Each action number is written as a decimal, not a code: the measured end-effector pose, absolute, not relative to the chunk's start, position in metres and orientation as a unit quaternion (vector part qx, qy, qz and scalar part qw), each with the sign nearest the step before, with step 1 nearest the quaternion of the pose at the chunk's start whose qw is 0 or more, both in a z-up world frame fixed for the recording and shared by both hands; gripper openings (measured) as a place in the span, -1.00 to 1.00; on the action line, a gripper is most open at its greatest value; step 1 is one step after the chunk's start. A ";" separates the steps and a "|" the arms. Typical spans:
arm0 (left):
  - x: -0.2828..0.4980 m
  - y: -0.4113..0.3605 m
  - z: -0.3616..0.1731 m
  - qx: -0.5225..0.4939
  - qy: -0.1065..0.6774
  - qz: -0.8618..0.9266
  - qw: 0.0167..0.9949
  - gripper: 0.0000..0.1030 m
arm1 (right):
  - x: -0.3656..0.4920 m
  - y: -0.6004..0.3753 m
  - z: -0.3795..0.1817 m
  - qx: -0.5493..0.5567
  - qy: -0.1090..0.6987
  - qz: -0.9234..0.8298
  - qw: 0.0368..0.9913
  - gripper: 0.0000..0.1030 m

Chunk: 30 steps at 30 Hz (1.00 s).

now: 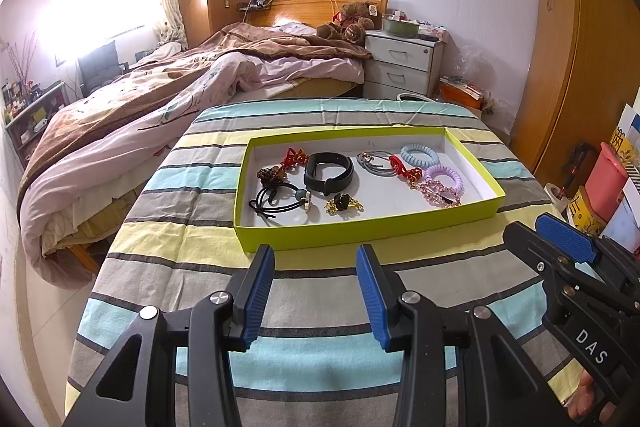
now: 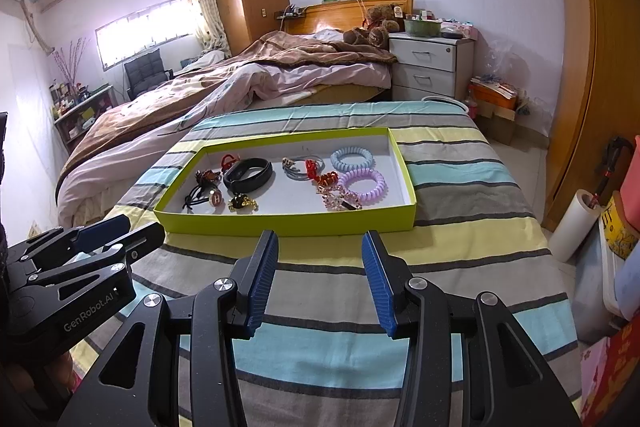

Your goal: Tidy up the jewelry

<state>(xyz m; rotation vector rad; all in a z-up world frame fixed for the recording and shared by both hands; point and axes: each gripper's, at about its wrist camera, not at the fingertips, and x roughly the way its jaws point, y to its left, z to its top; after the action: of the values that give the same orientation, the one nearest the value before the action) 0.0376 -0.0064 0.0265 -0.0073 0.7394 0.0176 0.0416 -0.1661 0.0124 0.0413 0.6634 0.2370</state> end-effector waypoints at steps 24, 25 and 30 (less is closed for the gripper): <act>0.037 -0.005 0.027 -0.004 0.366 0.009 0.930 -0.18 | 0.042 -0.166 0.012 0.020 0.326 0.116 0.938 -0.14; 0.037 -0.005 0.026 -0.004 0.366 0.010 0.931 -0.18 | 0.042 -0.167 0.013 0.020 0.326 0.116 0.938 -0.14; 0.037 -0.004 0.027 -0.009 0.367 0.010 0.930 -0.18 | 0.042 -0.167 0.012 0.020 0.327 0.115 0.938 -0.14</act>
<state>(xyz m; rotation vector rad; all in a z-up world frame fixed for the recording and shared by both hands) 0.0367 -0.0045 0.0266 -0.0183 0.7509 0.0213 0.0420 -0.1667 0.0122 0.0414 0.6671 0.2343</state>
